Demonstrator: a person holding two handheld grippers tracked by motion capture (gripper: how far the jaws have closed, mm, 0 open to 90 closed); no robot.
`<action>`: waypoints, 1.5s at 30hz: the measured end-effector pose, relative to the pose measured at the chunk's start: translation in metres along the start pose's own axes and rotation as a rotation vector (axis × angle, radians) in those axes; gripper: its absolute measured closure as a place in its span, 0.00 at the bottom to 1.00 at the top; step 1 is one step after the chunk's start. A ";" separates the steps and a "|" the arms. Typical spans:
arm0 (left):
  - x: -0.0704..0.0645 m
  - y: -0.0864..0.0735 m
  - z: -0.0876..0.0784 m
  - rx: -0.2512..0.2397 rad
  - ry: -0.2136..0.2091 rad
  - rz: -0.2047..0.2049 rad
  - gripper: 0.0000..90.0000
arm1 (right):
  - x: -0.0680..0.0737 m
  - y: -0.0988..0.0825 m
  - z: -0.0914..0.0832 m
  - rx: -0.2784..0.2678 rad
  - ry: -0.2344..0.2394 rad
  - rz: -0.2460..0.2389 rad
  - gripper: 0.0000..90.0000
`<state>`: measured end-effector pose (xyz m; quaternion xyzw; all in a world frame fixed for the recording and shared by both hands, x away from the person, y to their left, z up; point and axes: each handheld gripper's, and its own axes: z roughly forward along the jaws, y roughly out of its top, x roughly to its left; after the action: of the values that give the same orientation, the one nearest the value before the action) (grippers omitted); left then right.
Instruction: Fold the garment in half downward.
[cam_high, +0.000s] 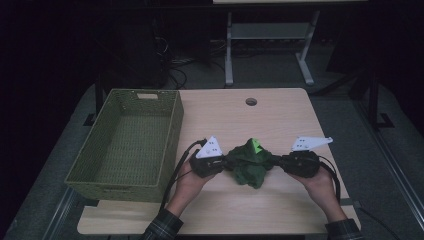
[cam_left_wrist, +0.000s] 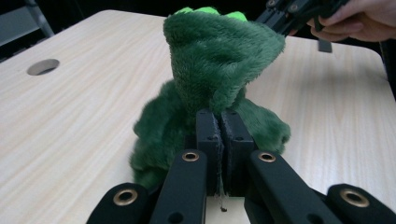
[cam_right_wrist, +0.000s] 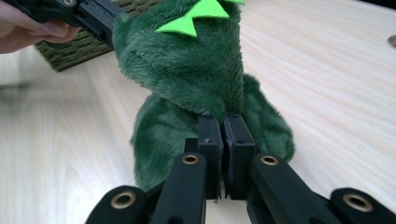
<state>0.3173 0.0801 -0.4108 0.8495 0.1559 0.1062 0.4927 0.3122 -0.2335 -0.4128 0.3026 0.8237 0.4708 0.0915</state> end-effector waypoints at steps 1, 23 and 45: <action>-0.001 -0.002 0.000 0.003 -0.004 0.000 0.97 | 0.002 -0.003 -0.001 -0.012 -0.001 -0.008 0.96; -0.019 -0.040 0.022 0.126 -0.046 0.001 0.92 | 0.020 -0.039 0.014 0.094 0.066 0.011 0.85; -0.025 -0.019 -0.018 0.057 -0.014 -0.057 0.97 | 0.024 -0.037 -0.024 0.048 0.013 0.010 0.99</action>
<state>0.2854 0.0944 -0.4187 0.8591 0.1796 0.0819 0.4722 0.2671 -0.2508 -0.4272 0.3059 0.8337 0.4533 0.0766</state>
